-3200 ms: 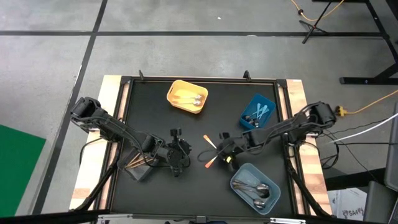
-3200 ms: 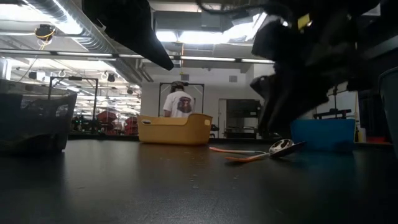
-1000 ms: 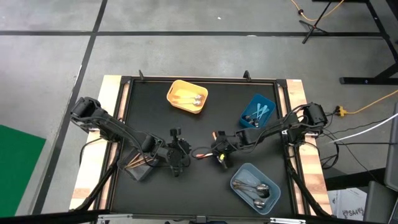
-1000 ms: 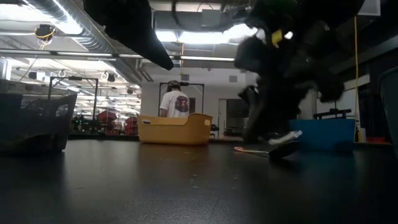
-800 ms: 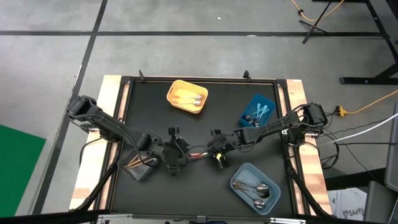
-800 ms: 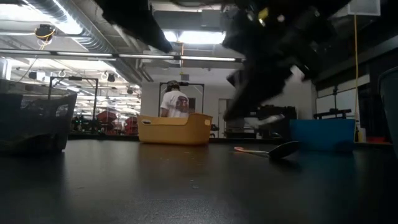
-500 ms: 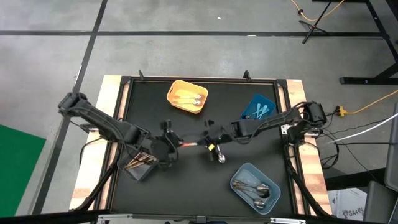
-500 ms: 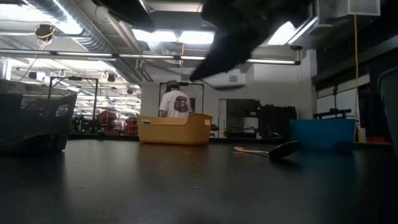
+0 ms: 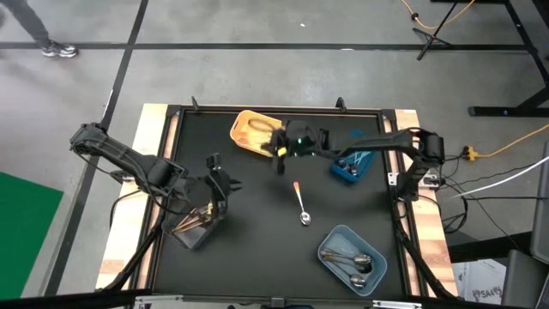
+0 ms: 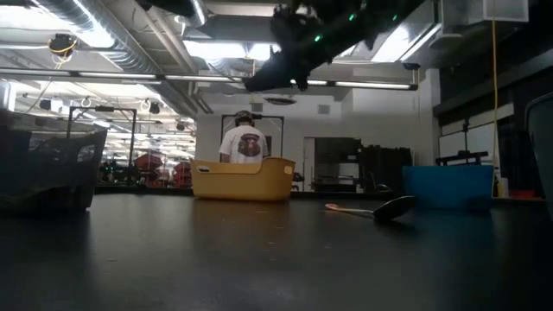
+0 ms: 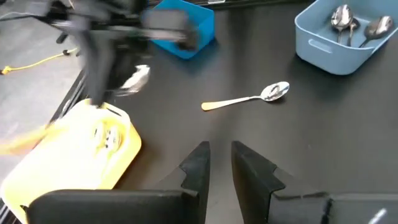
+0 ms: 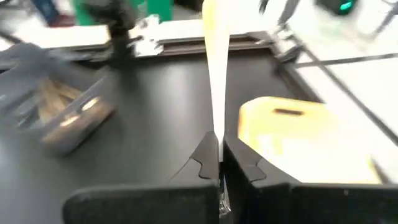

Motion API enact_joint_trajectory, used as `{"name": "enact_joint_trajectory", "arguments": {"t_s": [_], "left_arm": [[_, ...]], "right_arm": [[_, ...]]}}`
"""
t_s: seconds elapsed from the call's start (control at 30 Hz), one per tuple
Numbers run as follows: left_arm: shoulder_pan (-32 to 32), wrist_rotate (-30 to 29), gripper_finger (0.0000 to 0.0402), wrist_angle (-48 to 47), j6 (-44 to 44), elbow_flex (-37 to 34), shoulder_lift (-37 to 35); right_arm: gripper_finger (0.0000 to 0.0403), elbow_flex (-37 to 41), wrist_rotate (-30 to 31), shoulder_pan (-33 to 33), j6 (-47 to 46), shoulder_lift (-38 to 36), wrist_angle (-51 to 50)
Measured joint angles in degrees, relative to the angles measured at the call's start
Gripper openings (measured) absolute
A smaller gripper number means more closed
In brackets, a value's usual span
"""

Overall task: Sort silverware by color (type)
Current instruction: Put the orange spoon into the yellow bin

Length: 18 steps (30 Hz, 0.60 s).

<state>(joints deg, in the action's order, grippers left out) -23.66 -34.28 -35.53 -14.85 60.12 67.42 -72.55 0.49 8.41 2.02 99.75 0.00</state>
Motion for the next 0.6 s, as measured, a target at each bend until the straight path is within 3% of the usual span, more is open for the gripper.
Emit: {"name": "enact_joint_trajectory", "arguments": {"t_s": [0.37, 0.6], "left_arm": [[0.0, -1.1, 0.0060, 0.0, 0.0, 0.0, 0.0], [0.1, -1.2, 0.0060, -0.1, 0.0, 0.0, 0.0]], "right_arm": [[0.0001, -0.1, -6.1, 10.8, -0.4, 8.0, 18.4], [0.0001, 0.0, -6.1, 13.7, -0.4, 14.8, 20.8]]}}
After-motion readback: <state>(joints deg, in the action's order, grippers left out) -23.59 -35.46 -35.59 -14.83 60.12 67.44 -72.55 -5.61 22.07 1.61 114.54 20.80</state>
